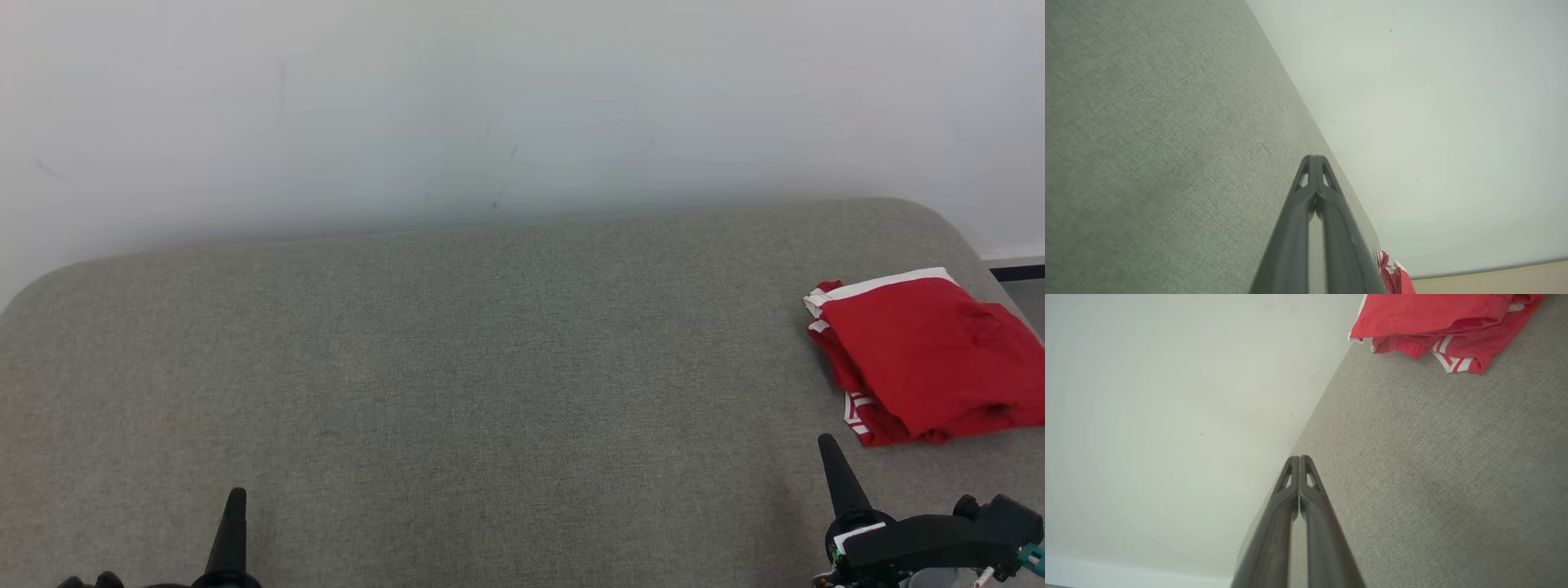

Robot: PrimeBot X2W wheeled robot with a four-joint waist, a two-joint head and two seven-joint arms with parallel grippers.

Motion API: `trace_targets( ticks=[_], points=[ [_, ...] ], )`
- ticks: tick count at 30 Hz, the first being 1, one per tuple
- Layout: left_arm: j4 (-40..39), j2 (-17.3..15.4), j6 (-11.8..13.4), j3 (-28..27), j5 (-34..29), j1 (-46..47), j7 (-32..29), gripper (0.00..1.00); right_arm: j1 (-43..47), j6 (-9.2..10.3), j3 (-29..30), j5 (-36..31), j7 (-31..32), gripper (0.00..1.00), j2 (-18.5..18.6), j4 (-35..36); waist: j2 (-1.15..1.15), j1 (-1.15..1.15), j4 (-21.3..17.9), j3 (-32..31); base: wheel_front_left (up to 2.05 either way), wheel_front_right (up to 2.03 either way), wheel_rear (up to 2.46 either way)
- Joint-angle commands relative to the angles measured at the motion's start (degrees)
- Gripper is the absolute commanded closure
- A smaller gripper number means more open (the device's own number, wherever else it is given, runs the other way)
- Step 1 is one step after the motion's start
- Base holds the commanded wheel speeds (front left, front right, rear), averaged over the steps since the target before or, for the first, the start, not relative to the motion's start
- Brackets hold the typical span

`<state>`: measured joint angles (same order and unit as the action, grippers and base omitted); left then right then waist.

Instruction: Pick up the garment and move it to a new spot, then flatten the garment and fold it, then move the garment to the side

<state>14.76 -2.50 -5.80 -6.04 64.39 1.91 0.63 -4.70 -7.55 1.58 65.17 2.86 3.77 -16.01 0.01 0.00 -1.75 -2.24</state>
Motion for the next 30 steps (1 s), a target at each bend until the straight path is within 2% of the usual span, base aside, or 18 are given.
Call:
trace_targets(
  ticks=[1,30],
  points=[
    [-0.69,-0.36,-0.3,-0.17,1.73,1.26,-0.37,1.0,-1.18,0.06,0.41,1.57,0.17,1.0,-0.16,0.68,-0.01,0.0,0.05,0.06,0.0,0.0,0.0],
    [-0.62,-0.44,-1.22,-0.45,16.66,3.41,-4.27,1.0,-1.63,0.09,3.12,16.11,2.2,1.0,-0.59,1.41,-0.01,0.0,0.9,1.18,0.0,0.0,0.0]
  ],
)
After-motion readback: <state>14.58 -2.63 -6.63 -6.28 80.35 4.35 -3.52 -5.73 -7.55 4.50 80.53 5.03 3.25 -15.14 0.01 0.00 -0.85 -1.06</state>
